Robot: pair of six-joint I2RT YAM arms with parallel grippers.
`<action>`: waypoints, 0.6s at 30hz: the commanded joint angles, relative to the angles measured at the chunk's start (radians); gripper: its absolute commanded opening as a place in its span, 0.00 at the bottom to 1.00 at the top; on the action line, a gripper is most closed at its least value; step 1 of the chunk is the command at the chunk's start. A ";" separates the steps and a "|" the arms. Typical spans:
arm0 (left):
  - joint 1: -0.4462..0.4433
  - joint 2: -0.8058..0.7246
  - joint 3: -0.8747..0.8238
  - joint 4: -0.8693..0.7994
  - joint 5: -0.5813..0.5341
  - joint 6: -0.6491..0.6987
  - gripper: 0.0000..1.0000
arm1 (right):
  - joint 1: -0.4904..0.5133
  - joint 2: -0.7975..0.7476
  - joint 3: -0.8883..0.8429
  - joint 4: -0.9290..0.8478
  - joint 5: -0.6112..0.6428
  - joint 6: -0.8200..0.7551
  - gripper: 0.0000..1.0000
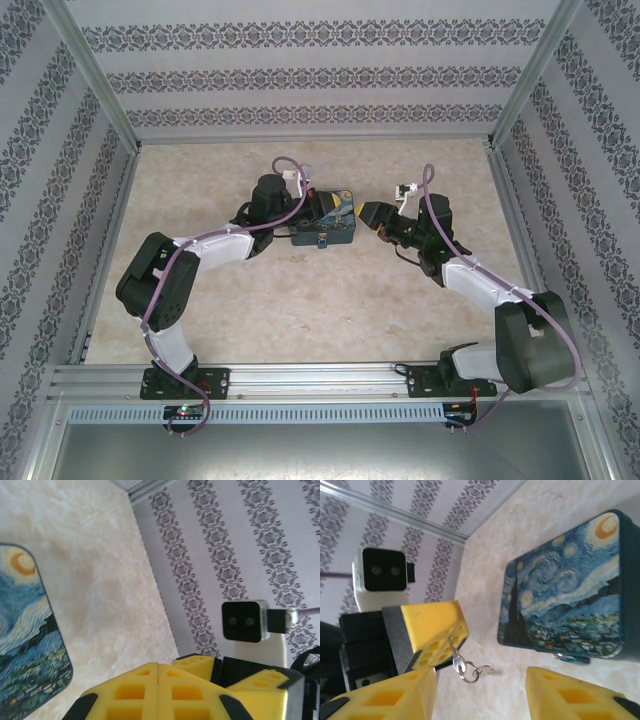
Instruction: Unlock a padlock with a key
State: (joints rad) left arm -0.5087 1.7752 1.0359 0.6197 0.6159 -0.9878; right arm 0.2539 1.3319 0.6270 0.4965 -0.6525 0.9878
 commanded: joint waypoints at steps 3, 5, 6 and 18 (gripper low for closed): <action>0.008 -0.018 -0.030 0.242 -0.046 -0.077 0.00 | 0.027 0.037 -0.023 0.282 -0.002 0.131 0.46; 0.009 -0.015 -0.036 0.266 -0.052 -0.098 0.00 | 0.037 0.052 -0.016 0.309 -0.004 0.137 0.45; 0.008 -0.014 -0.040 0.279 -0.055 -0.108 0.00 | 0.043 0.060 -0.011 0.318 -0.004 0.140 0.44; 0.009 -0.017 -0.052 0.294 -0.066 -0.136 0.00 | 0.099 0.157 0.042 0.410 -0.004 0.171 0.37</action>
State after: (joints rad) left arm -0.5087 1.7752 0.9920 0.8471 0.5629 -1.1118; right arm 0.3389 1.4742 0.6338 0.8249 -0.6529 1.1484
